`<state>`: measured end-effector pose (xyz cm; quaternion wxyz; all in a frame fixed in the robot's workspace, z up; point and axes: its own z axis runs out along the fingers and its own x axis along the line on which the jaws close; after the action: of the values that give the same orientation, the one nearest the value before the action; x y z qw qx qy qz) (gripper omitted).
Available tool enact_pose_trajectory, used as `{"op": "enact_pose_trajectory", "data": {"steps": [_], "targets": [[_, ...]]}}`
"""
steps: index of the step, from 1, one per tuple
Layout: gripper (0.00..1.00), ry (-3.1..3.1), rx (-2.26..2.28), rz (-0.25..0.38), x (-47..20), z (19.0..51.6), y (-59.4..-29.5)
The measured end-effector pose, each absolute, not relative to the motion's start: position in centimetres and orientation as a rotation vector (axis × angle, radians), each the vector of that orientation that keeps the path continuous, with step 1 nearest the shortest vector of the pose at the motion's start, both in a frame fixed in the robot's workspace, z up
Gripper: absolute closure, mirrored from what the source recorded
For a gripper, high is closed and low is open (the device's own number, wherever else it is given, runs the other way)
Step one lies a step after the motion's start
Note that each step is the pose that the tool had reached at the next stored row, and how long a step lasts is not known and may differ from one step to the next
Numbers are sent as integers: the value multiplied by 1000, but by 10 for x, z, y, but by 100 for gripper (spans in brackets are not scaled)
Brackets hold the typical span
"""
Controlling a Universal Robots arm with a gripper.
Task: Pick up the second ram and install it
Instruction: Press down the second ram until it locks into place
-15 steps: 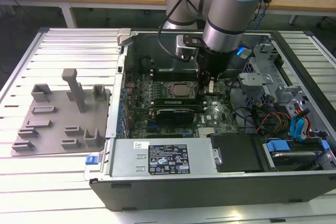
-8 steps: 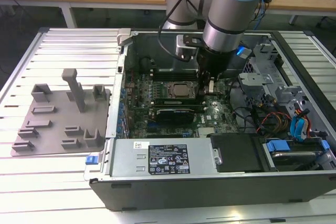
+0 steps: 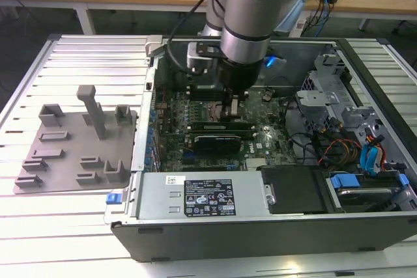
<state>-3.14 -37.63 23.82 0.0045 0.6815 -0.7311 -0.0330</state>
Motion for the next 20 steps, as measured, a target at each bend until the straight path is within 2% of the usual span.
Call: {"op": "enact_pose_trajectory", "data": {"steps": [6,13,16,20], "targets": [[92,-2299,2152,-129,-67,234,-376],[92,-2301,2160,-141,-72,229,-377],[92,-2300,2159,-143,-66,241,-376],[92,-2272,2128,-198,-26,241,-377]]}}
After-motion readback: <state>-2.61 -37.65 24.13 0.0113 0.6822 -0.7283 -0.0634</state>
